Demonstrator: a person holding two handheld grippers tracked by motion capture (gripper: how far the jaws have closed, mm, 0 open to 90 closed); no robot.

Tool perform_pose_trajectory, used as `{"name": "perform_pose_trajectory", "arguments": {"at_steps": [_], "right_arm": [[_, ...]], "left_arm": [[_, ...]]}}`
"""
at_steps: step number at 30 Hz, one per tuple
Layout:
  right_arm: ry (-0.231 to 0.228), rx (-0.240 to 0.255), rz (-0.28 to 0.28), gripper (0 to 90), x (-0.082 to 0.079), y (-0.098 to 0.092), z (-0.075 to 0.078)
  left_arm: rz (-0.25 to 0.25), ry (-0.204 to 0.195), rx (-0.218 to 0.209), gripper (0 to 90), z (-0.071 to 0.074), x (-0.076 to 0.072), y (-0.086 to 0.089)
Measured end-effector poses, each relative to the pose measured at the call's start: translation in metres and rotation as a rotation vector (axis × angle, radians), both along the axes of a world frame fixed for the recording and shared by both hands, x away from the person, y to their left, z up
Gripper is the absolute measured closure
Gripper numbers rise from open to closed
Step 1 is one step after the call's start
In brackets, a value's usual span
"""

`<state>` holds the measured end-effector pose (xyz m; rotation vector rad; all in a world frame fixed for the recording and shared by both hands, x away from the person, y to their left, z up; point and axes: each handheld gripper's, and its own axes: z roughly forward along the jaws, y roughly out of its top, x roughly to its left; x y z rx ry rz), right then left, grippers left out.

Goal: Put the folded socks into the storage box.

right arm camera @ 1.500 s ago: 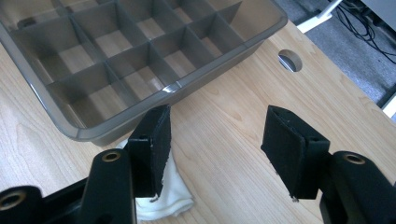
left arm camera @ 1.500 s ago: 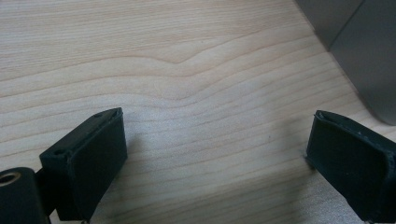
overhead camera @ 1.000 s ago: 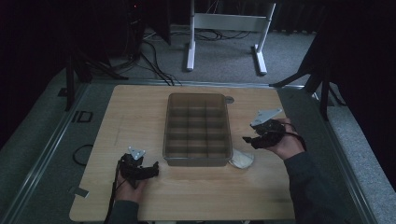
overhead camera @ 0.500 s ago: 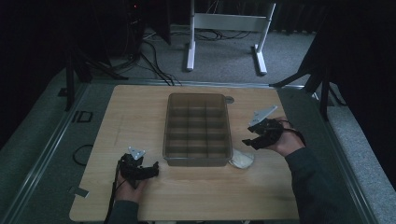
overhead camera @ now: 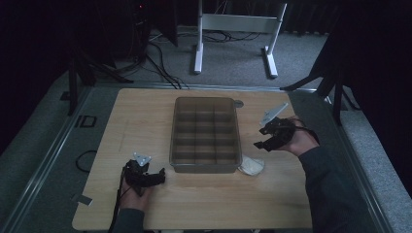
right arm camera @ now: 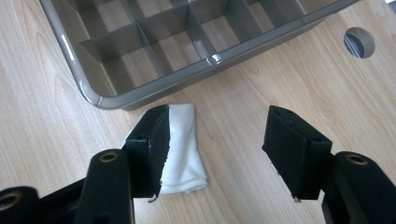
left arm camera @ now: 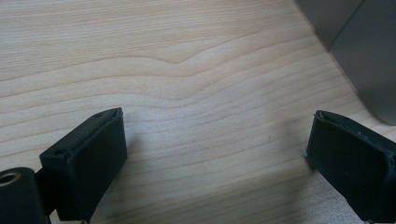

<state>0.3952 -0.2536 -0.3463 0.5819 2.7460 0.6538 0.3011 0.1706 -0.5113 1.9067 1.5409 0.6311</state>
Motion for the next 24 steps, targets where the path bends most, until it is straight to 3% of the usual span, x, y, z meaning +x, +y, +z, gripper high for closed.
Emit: {"name": "perform_pose_trajectory", "arguments": {"at_steps": [10, 24], "right_arm": [[0.043, -0.113, 0.015, 40.2, 0.009, 0.008, -0.009], [0.103, -0.165, 0.055, 41.3, 0.015, 0.013, -0.017]], "left_arm": [[0.0, 0.001, 0.0, 5.3, 0.0, 0.0, 0.0], [-0.001, 0.001, 0.001, 5.3, 0.0, 0.0, 0.0]]}}
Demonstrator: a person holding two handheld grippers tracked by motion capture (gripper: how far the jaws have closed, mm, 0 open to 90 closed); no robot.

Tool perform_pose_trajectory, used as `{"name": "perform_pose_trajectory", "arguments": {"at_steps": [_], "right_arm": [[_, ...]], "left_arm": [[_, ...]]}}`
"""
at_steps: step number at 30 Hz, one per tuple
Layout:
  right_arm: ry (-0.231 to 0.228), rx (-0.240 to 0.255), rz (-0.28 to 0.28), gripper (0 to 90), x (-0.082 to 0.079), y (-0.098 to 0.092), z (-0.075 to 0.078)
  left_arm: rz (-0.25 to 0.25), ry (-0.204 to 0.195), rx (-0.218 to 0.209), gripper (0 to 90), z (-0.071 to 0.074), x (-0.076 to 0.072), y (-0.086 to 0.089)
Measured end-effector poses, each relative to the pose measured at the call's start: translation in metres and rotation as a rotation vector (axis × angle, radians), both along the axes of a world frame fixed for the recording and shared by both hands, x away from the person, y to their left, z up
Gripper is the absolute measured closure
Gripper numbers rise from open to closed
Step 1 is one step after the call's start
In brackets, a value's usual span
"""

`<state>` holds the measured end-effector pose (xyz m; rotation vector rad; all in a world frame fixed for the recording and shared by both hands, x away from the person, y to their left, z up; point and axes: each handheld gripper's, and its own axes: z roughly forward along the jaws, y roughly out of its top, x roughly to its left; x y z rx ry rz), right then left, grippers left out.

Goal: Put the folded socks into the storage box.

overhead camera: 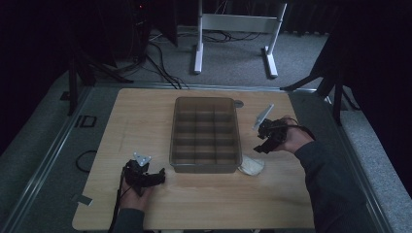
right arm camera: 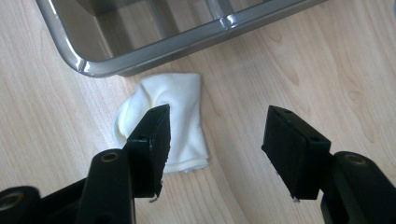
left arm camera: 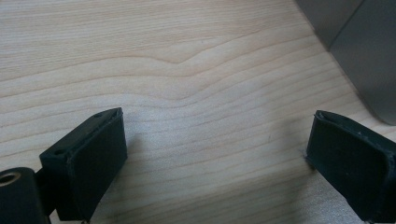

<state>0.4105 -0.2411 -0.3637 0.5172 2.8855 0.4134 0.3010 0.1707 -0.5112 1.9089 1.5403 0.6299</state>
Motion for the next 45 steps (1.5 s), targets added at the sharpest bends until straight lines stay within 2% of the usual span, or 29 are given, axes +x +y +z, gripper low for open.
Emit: {"name": "perform_pose_trajectory", "arguments": {"at_steps": [16, 28, 45], "right_arm": [[0.065, -0.067, 0.031, 42.7, 0.002, 0.005, -0.01], [0.083, -0.122, 0.061, 43.6, 0.004, 0.01, -0.019], [0.108, -0.153, 0.093, 43.8, 0.002, 0.021, -0.033]], "left_arm": [[0.0, -0.001, -0.001, 5.3, 0.0, 0.0, 0.0], [0.0, -0.001, 0.0, 5.3, 0.0, 0.0, 0.0], [0.0, 0.0, 0.0, 5.3, 0.0, 0.0, 0.0]]}}
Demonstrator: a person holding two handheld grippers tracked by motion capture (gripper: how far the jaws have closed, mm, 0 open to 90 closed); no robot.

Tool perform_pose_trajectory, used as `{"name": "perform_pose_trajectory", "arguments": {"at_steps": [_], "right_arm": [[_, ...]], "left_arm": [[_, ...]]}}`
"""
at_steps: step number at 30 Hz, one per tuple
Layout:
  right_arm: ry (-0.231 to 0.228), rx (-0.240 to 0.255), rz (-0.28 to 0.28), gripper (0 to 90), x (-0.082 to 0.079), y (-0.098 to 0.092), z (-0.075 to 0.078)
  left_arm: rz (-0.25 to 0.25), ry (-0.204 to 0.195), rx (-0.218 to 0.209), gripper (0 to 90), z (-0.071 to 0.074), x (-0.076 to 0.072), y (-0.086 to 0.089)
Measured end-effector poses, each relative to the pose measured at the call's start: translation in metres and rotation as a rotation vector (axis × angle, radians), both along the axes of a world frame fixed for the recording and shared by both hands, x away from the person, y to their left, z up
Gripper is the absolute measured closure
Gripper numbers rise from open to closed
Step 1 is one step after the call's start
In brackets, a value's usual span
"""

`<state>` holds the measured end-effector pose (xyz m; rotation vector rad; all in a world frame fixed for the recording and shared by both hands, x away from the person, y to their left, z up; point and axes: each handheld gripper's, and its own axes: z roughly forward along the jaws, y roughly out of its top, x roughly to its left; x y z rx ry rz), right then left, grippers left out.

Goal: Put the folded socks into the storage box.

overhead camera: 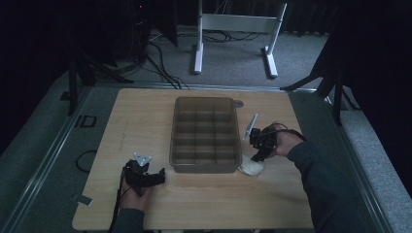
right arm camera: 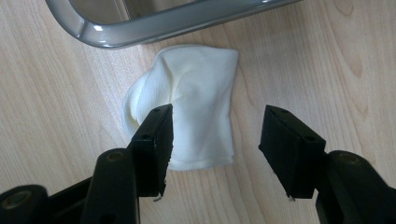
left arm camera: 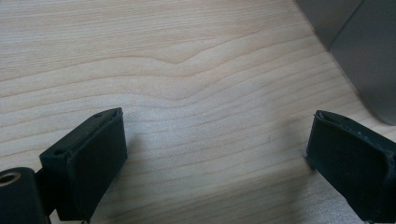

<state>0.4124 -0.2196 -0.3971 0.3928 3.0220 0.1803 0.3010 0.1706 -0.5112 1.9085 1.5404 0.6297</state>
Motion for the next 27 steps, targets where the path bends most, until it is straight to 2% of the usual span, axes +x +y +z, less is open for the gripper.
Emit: {"name": "perform_pose_trajectory", "arguments": {"at_steps": [8, 27], "right_arm": [[0.03, 0.012, 0.001, 43.9, -0.002, 0.003, -0.013], [0.058, -0.03, 0.003, 46.6, -0.002, 0.011, -0.038]], "left_arm": [[-0.001, 0.0, 0.0, 5.3, 0.0, 0.0, 0.0], [-0.002, 0.0, 0.0, 5.3, 0.0, 0.0, 0.0]]}}
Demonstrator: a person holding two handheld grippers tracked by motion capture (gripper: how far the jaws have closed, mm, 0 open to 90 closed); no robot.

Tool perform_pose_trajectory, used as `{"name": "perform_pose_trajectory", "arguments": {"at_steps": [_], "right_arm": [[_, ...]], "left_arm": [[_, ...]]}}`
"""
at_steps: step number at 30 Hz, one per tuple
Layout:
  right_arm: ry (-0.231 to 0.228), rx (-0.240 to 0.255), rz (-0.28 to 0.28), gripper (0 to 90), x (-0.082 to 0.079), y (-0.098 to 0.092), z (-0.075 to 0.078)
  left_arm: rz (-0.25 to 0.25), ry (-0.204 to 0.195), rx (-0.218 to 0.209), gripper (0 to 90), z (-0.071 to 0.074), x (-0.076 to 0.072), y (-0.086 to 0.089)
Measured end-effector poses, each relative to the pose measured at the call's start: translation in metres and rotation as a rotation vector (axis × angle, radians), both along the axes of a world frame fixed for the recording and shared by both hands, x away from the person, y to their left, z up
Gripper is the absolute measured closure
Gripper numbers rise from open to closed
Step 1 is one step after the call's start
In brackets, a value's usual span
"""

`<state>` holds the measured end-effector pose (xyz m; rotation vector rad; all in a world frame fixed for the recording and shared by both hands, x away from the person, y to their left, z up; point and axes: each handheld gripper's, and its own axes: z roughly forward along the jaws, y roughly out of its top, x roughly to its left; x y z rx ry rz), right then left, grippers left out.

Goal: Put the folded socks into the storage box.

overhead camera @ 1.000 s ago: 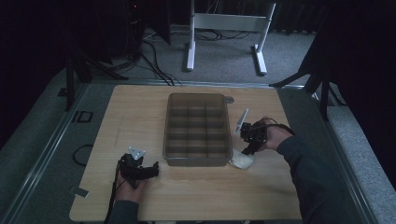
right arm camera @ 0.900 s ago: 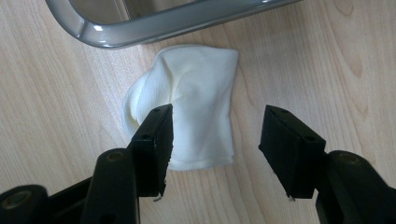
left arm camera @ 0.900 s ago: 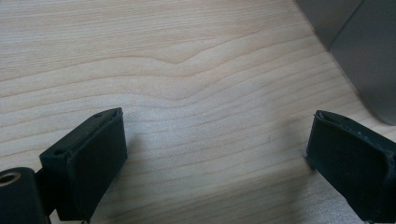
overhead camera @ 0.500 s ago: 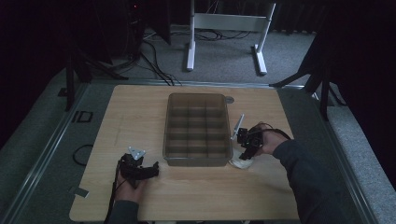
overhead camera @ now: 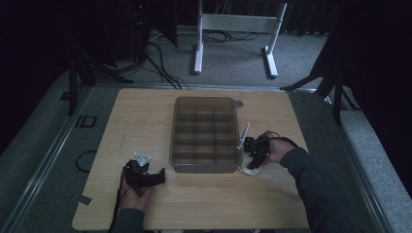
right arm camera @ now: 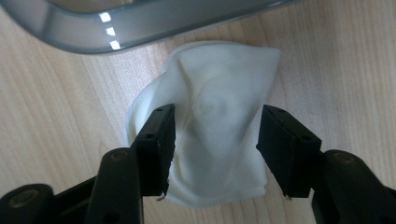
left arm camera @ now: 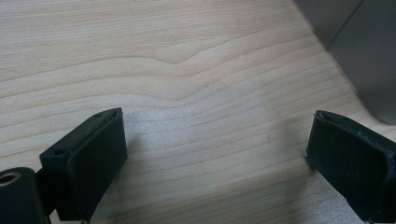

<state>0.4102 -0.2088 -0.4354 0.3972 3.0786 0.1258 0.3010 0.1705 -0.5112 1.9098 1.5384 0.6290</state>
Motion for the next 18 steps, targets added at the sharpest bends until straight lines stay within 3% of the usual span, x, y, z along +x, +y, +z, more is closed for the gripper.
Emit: {"name": "perform_pose_trajectory", "arguments": {"at_steps": [5, 18], "right_arm": [[0.002, -0.022, -0.008, 48.4, 0.001, 0.0, -0.008], [0.029, -0.019, -0.015, 54.7, 0.003, 0.0, -0.015]], "left_arm": [[-0.001, 0.0, 0.0, 5.3, 0.0, 0.0, 0.0], [-0.001, 0.0, 0.0, 5.3, 0.0, 0.0, 0.0]]}}
